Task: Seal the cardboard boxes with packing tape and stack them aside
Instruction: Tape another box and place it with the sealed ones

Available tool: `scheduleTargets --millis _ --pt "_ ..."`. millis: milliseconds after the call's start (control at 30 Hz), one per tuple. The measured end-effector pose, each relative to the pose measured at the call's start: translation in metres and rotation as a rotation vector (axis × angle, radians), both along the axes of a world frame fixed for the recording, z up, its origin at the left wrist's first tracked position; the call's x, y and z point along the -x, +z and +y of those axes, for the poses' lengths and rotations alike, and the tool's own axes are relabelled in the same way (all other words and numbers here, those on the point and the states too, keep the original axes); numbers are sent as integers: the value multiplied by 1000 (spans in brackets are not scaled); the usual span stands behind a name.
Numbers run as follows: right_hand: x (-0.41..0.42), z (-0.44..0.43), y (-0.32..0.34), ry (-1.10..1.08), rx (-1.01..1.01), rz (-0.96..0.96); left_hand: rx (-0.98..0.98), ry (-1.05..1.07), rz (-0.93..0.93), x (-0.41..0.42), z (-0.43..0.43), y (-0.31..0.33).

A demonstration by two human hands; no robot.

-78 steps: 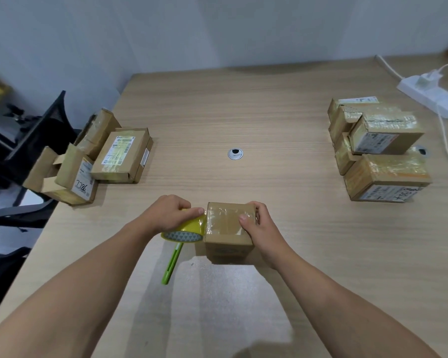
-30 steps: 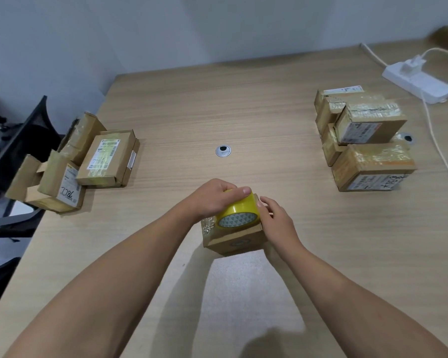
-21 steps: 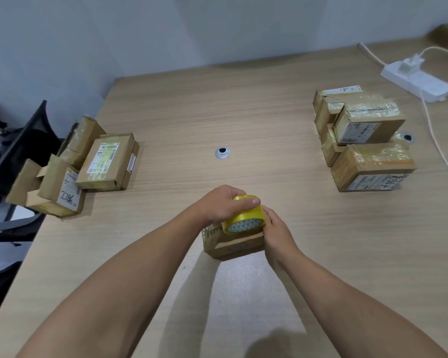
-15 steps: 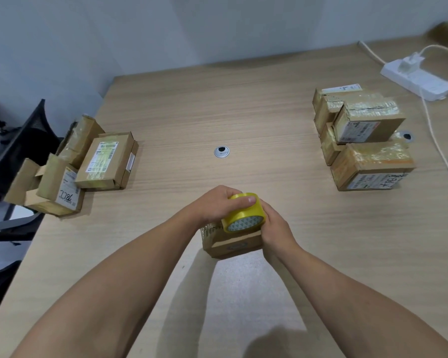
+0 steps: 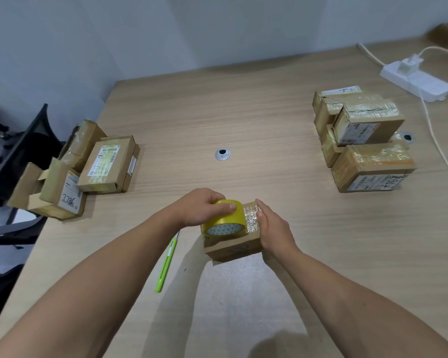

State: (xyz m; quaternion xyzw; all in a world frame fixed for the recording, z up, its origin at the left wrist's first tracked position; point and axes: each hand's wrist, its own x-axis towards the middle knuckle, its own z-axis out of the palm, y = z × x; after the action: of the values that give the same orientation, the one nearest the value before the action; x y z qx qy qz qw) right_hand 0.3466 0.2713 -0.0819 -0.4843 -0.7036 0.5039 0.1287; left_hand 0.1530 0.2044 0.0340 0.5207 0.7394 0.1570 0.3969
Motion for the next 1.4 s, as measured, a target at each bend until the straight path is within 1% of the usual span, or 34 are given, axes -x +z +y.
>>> scheduleTargets --millis 267,500,600,733,800,867,933,1033,1100,1267,1333,1400 --pt "-1 -3 3 6 -18 2 105 -82 215 2 1 6" --pt "5 2 16 -63 73 24 128 -52 306 -11 7 8" --pt "14 -1 18 -58 96 -14 123 -43 313 -17 11 8" --pt "20 -8 10 -46 65 -55 154 12 227 -13 11 9" --pt "21 -9 8 -56 62 -59 149 45 104 -9 5 7" --pt "22 -10 8 -52 52 -61 97 65 -47 -5 -5 7" --pt "21 -10 6 -53 38 -65 57 83 -144 2 -16 6" --pt "21 -9 7 -37 35 -78 49 111 -177 13 -29 2" --pt "21 -10 9 -18 29 -80 50 97 -128 17 -32 1" --pt "20 -9 13 -10 48 -79 91 75 85 33 -36 8" --pt "20 -10 13 -10 50 -75 136 46 173 41 -41 7" --pt "20 -10 14 -9 53 -75 185 51 219 42 -45 4"
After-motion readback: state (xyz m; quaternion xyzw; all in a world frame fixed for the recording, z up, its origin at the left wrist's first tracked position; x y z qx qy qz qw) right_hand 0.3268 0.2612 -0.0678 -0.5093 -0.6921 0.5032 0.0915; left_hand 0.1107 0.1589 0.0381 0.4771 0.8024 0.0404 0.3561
